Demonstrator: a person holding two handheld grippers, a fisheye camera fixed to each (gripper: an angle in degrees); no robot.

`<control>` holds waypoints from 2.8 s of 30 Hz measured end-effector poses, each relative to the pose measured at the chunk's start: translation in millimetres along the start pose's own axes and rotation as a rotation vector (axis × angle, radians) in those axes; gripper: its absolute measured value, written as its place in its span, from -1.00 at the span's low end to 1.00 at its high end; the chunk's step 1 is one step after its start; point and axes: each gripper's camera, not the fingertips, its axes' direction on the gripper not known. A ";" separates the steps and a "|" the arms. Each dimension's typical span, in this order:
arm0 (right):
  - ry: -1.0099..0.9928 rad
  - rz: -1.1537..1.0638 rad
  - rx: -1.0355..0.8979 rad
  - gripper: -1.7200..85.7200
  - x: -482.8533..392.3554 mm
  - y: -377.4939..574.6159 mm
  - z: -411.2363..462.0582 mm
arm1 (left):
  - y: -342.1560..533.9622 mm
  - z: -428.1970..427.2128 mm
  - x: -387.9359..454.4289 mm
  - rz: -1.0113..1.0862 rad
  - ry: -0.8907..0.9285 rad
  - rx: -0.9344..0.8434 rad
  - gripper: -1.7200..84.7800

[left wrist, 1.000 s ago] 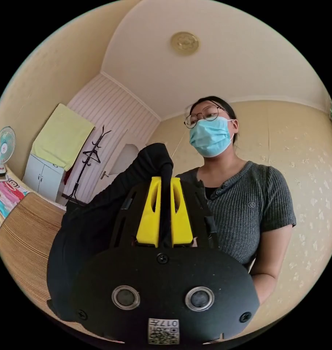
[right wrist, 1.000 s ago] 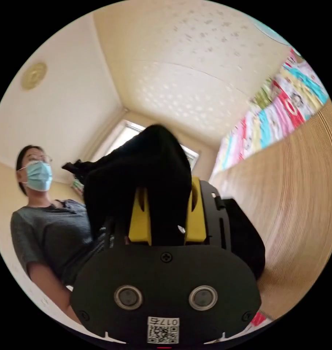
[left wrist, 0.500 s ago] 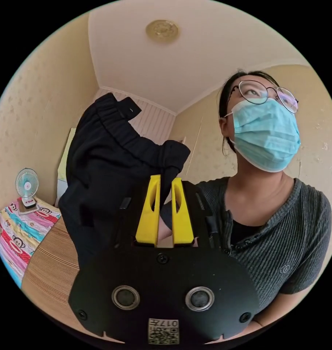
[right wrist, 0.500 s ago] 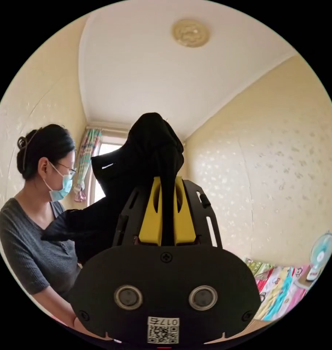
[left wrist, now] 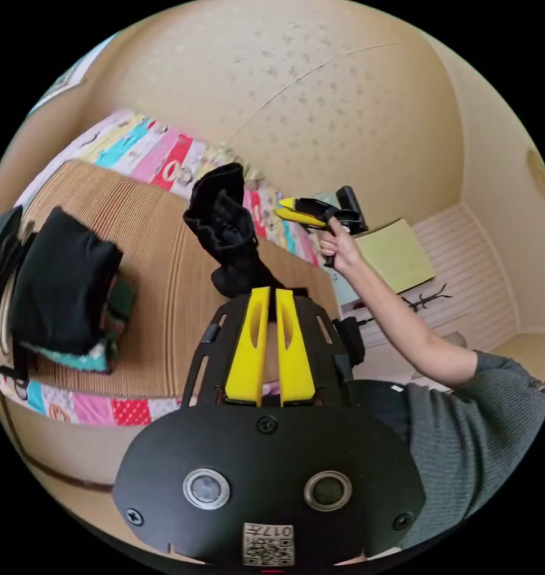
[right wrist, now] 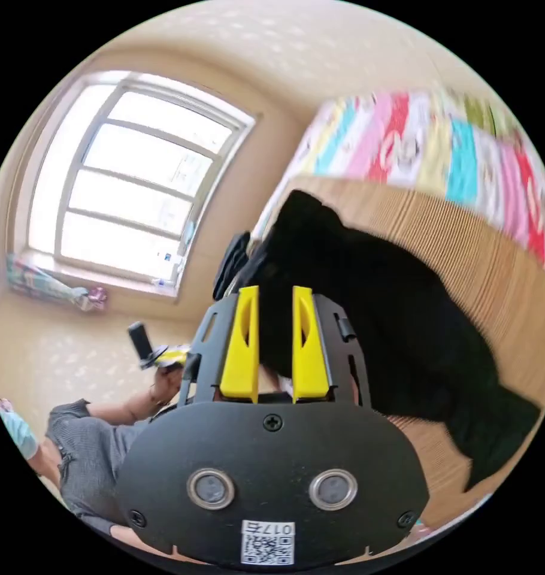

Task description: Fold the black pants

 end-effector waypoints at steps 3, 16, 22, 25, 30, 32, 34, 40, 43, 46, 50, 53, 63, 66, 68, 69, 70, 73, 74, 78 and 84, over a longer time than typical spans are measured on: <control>-0.317 0.259 -0.081 -0.88 123.6 78.0 58.4 | 26.3 9.9 -96.8 -0.225 -0.068 -0.247 -0.97; -0.839 0.775 1.601 -0.95 228.9 521.8 -50.3 | -90.2 60.2 -197.2 -0.314 0.067 -0.498 -0.80; -0.790 0.857 1.839 -0.95 148.2 610.5 -25.3 | -185.0 148.1 -182.6 -0.169 0.051 -0.638 -0.82; -0.769 0.879 1.955 -0.95 109.5 646.4 -15.6 | -221.5 182.9 -173.3 -0.103 -0.022 -0.685 -0.86; -0.684 0.964 2.108 -0.95 48.9 707.8 -24.2 | -262.4 224.4 -172.3 -0.043 -0.124 -0.707 -0.94; -0.659 1.005 2.112 -0.95 35.5 722.7 -38.1 | -259.7 243.2 -187.8 -0.094 -0.217 -0.785 -0.97; -0.625 1.047 2.107 -0.95 26.7 733.5 -57.7 | -249.8 246.7 -199.5 -0.131 -0.225 -0.801 -0.98; -0.602 1.104 1.890 -0.94 64.5 715.4 -154.5 | -213.0 226.1 -215.0 -0.298 -0.138 -0.834 -0.98; -0.645 1.068 1.632 -0.93 111.0 665.9 -209.2 | -165.1 223.9 -217.7 -0.402 -0.076 -0.931 -0.98; -0.699 0.996 1.421 -0.91 151.7 607.4 -257.6 | -122.6 214.1 -213.3 -0.421 -0.065 -0.937 -0.98; -0.699 1.003 1.107 -0.80 197.9 529.9 -316.5 | -105.1 189.6 -189.0 -0.349 -0.277 -0.891 -0.98; -0.628 1.033 0.914 -0.73 227.5 481.6 -352.4 | -99.0 174.7 -158.1 -0.338 -0.486 -0.840 -0.98; -0.437 1.228 0.839 -0.86 256.5 407.2 -406.3 | 9.5 115.8 -113.7 -0.689 -0.484 -0.730 -0.98; -0.305 1.013 0.995 -0.91 196.3 371.9 -454.7 | 48.3 97.2 -111.4 -0.810 -0.408 -0.646 -0.98; -0.335 0.849 0.976 -0.93 171.9 329.6 -485.1 | 69.3 82.7 -111.5 -0.897 -0.397 -0.580 -0.98; -0.337 0.744 0.949 -0.94 159.4 295.5 -507.6 | 73.0 79.4 -111.7 -0.914 -0.389 -0.557 -0.98; -0.329 0.698 0.930 -0.94 154.9 277.8 -518.6 | 78.4 73.5 -112.1 -0.936 -0.361 -0.503 -0.98; -0.261 0.494 0.834 -0.91 135.8 193.2 -566.4 | 83.5 65.0 -115.2 -0.962 -0.318 -0.428 -0.98; -0.271 0.385 0.851 -0.87 121.2 172.1 -582.8 | 83.0 62.1 -115.1 -0.958 -0.321 -0.418 -0.98; -0.083 0.411 0.754 -0.80 80.3 156.0 -602.7 | 81.2 53.2 -109.1 -0.909 -0.346 -0.395 -0.98; 0.445 0.648 -0.022 -0.81 108.1 193.0 -489.9 | 101.0 53.7 -104.5 -0.858 -0.354 -0.420 -0.98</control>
